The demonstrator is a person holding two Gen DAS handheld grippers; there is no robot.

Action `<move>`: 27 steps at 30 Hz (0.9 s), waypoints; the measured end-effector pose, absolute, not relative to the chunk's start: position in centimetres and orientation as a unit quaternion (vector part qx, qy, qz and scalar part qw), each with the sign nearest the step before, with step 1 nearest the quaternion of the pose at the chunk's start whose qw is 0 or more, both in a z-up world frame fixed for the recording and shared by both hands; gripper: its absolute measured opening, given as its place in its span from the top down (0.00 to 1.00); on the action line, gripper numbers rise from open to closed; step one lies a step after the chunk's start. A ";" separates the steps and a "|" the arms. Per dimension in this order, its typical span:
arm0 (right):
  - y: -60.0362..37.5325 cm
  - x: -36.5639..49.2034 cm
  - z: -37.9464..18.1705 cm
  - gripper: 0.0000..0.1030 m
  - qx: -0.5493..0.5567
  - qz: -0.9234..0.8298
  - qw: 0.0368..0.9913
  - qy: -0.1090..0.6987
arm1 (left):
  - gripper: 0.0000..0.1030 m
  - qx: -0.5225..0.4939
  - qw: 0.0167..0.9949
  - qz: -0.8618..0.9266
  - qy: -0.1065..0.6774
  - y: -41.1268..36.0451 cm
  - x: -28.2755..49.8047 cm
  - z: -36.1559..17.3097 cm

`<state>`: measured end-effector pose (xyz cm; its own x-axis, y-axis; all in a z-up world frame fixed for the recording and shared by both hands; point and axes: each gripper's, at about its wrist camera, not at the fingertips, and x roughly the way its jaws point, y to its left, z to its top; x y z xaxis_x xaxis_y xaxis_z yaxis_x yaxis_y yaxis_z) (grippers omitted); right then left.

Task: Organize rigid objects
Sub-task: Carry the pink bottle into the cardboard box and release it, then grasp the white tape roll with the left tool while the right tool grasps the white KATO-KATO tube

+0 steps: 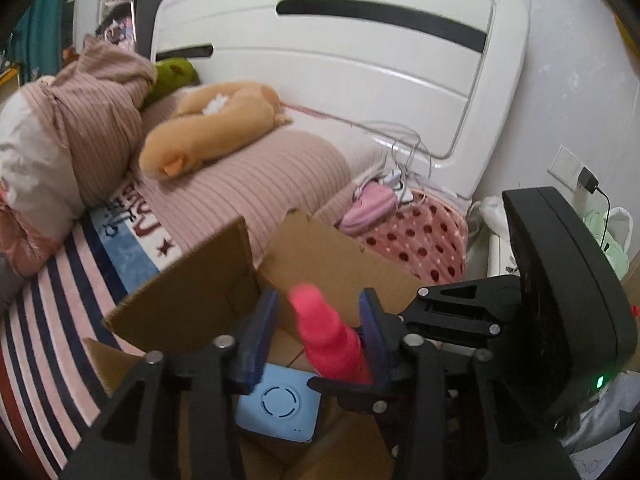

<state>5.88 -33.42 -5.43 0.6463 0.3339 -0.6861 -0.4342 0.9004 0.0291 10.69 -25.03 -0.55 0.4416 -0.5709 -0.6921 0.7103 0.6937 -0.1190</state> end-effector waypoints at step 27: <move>-20.3 3.0 -0.1 0.38 -0.082 0.341 0.882 0.314 | 0.31 -0.006 0.932 -0.169 0.322 1.7 5.3 1.4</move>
